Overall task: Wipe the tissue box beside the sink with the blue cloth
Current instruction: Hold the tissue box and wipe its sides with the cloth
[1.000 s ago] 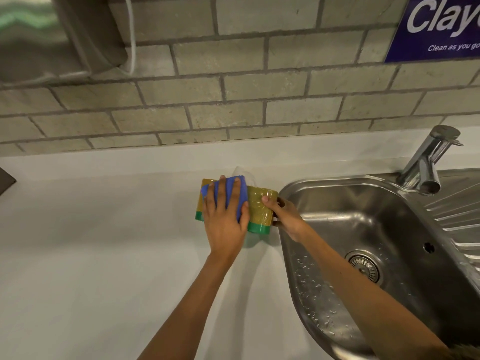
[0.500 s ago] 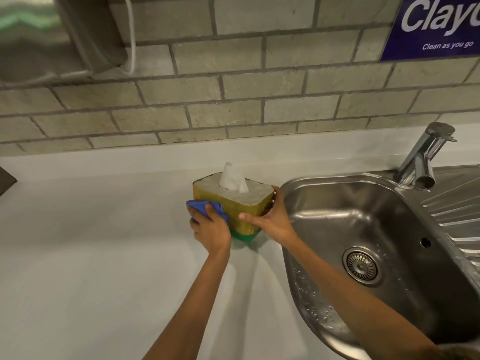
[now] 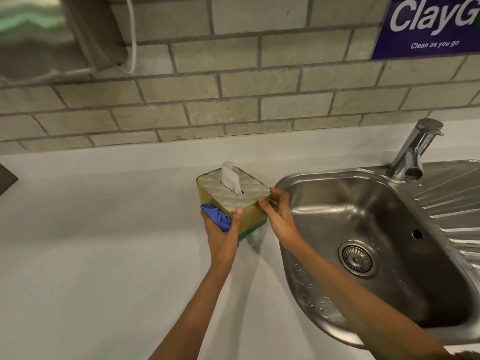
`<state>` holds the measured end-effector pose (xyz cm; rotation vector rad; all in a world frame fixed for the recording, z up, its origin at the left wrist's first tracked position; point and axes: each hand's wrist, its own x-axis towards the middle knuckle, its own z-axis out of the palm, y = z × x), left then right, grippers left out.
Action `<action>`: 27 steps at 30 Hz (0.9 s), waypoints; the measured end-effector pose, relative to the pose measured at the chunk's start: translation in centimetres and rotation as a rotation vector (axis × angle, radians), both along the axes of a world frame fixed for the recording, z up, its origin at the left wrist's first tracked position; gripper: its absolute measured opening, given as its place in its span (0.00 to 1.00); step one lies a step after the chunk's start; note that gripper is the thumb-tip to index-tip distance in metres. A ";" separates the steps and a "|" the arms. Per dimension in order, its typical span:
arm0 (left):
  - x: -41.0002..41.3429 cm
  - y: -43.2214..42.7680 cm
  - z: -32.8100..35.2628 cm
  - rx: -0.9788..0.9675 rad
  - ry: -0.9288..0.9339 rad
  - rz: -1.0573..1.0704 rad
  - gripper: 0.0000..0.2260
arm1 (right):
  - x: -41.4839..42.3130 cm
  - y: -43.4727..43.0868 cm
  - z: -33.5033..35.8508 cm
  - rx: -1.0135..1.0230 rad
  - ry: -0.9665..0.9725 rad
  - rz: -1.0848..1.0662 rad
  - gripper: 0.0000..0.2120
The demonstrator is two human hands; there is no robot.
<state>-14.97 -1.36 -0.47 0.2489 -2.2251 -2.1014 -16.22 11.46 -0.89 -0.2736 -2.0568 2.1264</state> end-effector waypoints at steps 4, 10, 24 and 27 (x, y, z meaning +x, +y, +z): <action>-0.4 -0.5 -0.1 -0.054 -0.073 0.067 0.27 | 0.6 -0.5 0.3 -0.030 0.005 -0.001 0.20; -1.0 -1.2 0.0 -0.051 -0.157 0.190 0.22 | 1.9 -1.9 -0.3 0.006 -0.004 0.002 0.25; -2.7 -0.9 1.5 0.086 -0.262 0.250 0.21 | 3.9 -6.0 -1.0 0.045 0.028 0.172 0.24; -3.2 -1.0 1.8 0.021 -0.285 0.268 0.18 | 3.5 -5.5 -0.9 0.019 0.019 0.188 0.21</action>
